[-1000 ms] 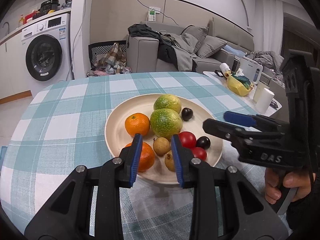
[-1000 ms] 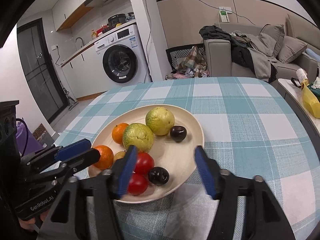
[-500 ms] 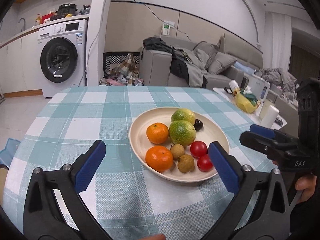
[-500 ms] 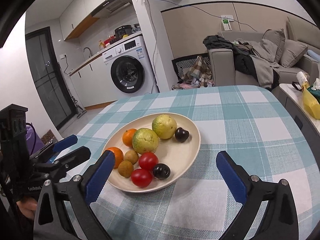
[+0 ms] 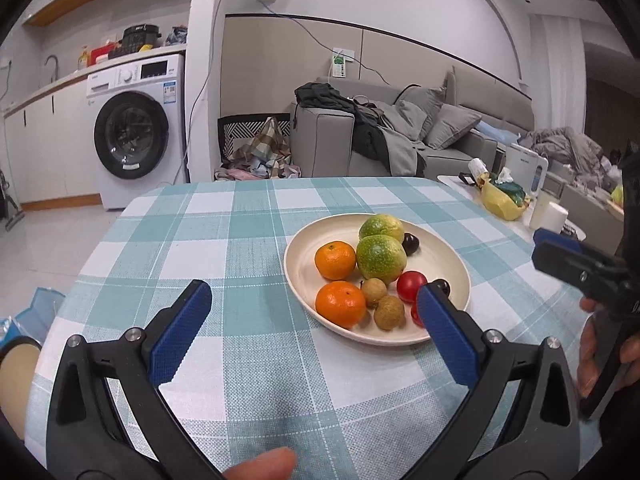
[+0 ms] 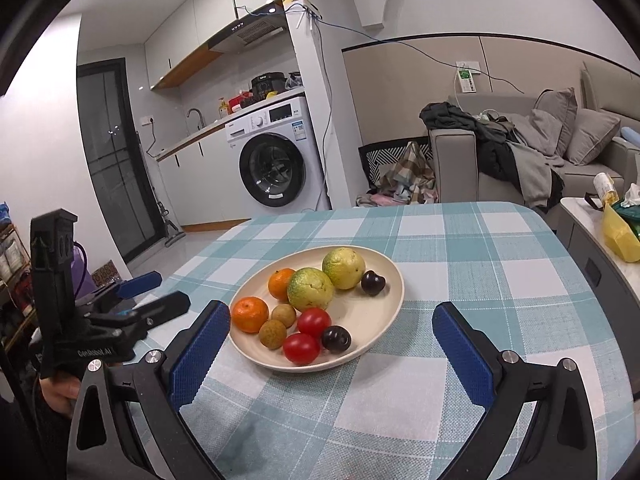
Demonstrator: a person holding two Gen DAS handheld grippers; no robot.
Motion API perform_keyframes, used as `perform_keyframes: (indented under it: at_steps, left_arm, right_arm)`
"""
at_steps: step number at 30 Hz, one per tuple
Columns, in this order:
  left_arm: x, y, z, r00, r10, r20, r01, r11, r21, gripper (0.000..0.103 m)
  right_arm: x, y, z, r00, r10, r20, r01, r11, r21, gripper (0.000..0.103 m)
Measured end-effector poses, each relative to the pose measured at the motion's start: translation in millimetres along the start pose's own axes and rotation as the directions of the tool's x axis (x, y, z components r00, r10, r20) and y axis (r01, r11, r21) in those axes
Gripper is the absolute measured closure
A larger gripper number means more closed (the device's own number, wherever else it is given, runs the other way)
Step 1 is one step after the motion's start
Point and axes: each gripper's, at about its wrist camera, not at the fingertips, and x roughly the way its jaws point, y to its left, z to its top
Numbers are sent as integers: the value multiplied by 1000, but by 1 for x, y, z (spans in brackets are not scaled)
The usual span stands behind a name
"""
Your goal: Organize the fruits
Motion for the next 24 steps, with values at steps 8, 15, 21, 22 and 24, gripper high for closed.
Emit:
perform_keyframes:
  at_steps: [8, 15, 21, 22, 24]
  left_arm:
    - [-9, -7, 0, 998, 0, 63, -1, 1000, 24, 1]
    - [-14, -8, 0, 996, -2, 91, -1, 1000, 30, 1]
    - [-16, -8, 0, 996, -8, 94, 5, 999, 33, 1]
    - [-16, -8, 0, 995, -6, 95, 3, 999, 32, 1]
    - [-16, -9, 0, 995, -8, 95, 5, 999, 32, 1]
  right_arm:
    - [-4, 2, -2, 999, -5, 45, 6, 1000, -23, 0]
    - [-4, 9, -7, 998, -24, 54, 27, 997, -66, 0]
    - [-8, 17, -8, 996, -41, 73, 49, 993, -105, 0]
    - [-7, 19, -8, 996, -43, 73, 51, 992, -114, 0]
    - [-7, 22, -9, 996, -45, 71, 54, 990, -127, 0]
